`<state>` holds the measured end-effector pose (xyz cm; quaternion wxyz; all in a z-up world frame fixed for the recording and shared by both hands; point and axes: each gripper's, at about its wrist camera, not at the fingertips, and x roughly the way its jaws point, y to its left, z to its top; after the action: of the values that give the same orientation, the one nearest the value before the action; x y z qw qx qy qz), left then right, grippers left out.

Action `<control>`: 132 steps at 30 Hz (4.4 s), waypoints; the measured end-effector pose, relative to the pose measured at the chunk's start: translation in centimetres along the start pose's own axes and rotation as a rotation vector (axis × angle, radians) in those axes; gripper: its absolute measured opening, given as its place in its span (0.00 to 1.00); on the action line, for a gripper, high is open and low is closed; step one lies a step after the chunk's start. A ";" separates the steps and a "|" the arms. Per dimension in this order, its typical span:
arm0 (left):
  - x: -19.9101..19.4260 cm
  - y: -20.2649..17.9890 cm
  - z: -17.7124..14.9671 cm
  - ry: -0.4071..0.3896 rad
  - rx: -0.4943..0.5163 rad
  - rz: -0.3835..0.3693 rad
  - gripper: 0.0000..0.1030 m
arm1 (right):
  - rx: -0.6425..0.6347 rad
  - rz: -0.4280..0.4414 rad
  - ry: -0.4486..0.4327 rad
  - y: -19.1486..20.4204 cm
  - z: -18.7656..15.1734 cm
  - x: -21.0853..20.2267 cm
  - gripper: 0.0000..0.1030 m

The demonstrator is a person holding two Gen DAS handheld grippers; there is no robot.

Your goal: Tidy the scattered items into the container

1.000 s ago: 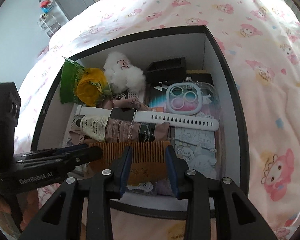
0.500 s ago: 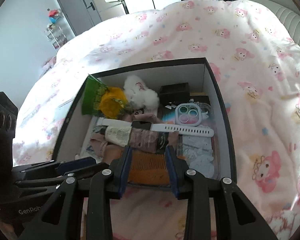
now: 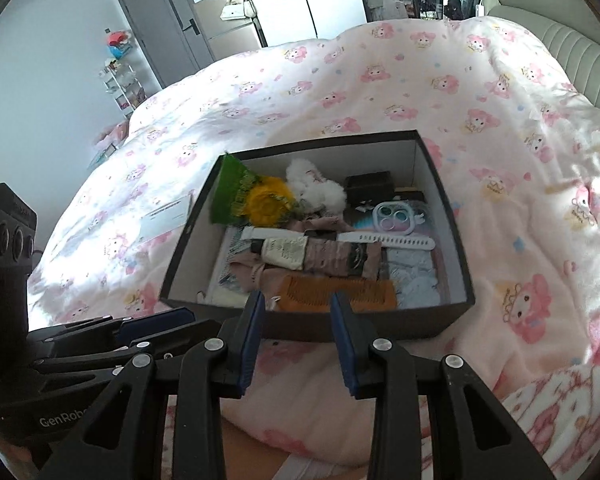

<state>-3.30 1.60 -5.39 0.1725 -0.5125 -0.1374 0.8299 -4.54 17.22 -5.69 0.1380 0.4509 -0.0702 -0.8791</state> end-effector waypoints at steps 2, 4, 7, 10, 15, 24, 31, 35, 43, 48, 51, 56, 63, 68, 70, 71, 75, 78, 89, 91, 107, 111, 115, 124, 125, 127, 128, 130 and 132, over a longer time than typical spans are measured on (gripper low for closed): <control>-0.8 0.4 -0.3 -0.011 0.004 0.005 0.33 | -0.012 0.010 -0.004 0.8 -0.2 -0.3 0.29; -1.7 1.1 -0.5 -0.026 0.001 0.017 0.33 | -0.037 0.017 -0.004 1.9 -0.2 -0.5 0.29; -2.7 2.6 -0.8 -0.039 -0.023 0.032 0.33 | -0.071 0.028 -0.002 3.5 -0.1 -0.4 0.29; -4.0 4.8 -1.1 -0.057 -0.055 0.058 0.33 | -0.109 0.050 0.009 6.0 0.1 0.4 0.29; -6.1 9.9 -1.7 -0.080 -0.136 0.099 0.33 | -0.174 0.099 0.033 10.6 0.4 2.3 0.29; -7.9 19.3 -2.4 -0.111 -0.273 0.162 0.34 | -0.219 0.227 0.147 18.7 0.9 8.8 0.29; -6.4 26.7 -0.2 -0.117 -0.372 0.189 0.35 | -0.224 0.183 0.159 22.3 3.3 14.3 0.29; -4.1 31.0 2.2 -0.105 -0.429 0.211 0.35 | -0.236 0.109 0.181 23.1 6.5 19.0 0.29; 1.2 37.4 6.2 -0.073 -0.520 0.151 0.35 | -0.173 0.024 0.272 22.5 10.9 28.0 0.30; 4.4 40.2 7.7 -0.038 -0.564 0.141 0.40 | -0.118 -0.030 0.304 21.8 12.1 32.1 0.39; 5.5 40.9 7.9 -0.032 -0.584 0.106 0.39 | -0.098 -0.039 0.366 21.5 11.9 34.2 0.41; 5.1 39.8 7.6 -0.040 -0.563 0.067 0.07 | -0.124 0.034 0.369 21.8 10.5 34.4 0.41; -0.6 37.1 4.0 -0.125 -0.535 0.125 0.07 | -0.227 0.110 0.342 24.1 7.3 29.3 0.41; -5.5 35.5 0.2 -0.184 -0.553 0.148 0.07 | -0.257 0.179 0.344 25.6 5.0 25.1 0.41; -6.2 35.4 -1.0 -0.178 -0.569 0.147 0.07 | -0.282 0.215 0.346 26.1 3.5 23.2 0.41; -6.2 35.3 -1.8 -0.174 -0.575 0.141 0.07 | -0.280 0.228 0.346 26.0 2.9 22.5 0.41; -5.7 34.1 -3.5 -0.138 -0.579 0.138 0.07 | -0.250 0.256 0.339 25.4 1.0 20.0 0.41; -4.7 33.4 -3.4 -0.104 -0.571 0.091 0.11 | -0.267 0.234 0.285 25.5 1.4 17.8 0.41; -1.3 35.8 -4.6 -0.027 -0.722 -0.044 0.18 | -0.366 0.388 0.230 30.2 3.2 16.2 0.41; -2.3 36.4 -5.2 -0.050 -0.729 -0.040 0.19 | -0.360 0.392 0.227 30.6 2.7 16.0 0.41; 2.3 37.6 -1.2 0.044 -0.688 -0.082 0.43 | -0.232 0.038 0.384 24.3 0.8 23.9 0.41; 4.1 38.0 -0.8 0.095 -0.729 -0.062 0.48 | -0.214 0.048 0.395 23.5 0.4 24.1 0.41; 4.3 37.3 -0.2 0.096 -0.705 -0.078 0.43 | -0.224 0.046 0.401 23.4 0.1 24.1 0.41; 1.7 33.7 0.9 0.001 -0.592 -0.075 0.04 | -0.281 0.038 0.364 24.2 0.4 22.6 0.41; 1.3 33.3 1.0 -0.016 -0.581 -0.069 0.03 | -0.282 0.051 0.361 24.3 0.4 22.4 0.41; -0.1 32.8 1.2 -0.046 -0.553 -0.044 0.02 | -0.278 0.066 0.363 24.5 0.4 22.2 0.41; -0.8 32.6 1.2 -0.061 -0.545 -0.035 0.02 | -0.280 0.074 0.364 24.7 0.4 22.1 0.41; -2.3 32.4 1.1 -0.093 -0.537 -0.024 0.01 | -0.294 0.079 0.359 25.2 0.3 21.7 0.41; -4.2 32.3 0.9 -0.127 -0.529 -0.003 0.01 | -0.306 0.091 0.352 25.7 0.4 21.3 0.41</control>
<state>-7.11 -29.43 -14.71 0.0250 -0.4865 -0.3608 0.7953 -12.05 -13.73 -15.54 0.2545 0.5673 0.0687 -0.7802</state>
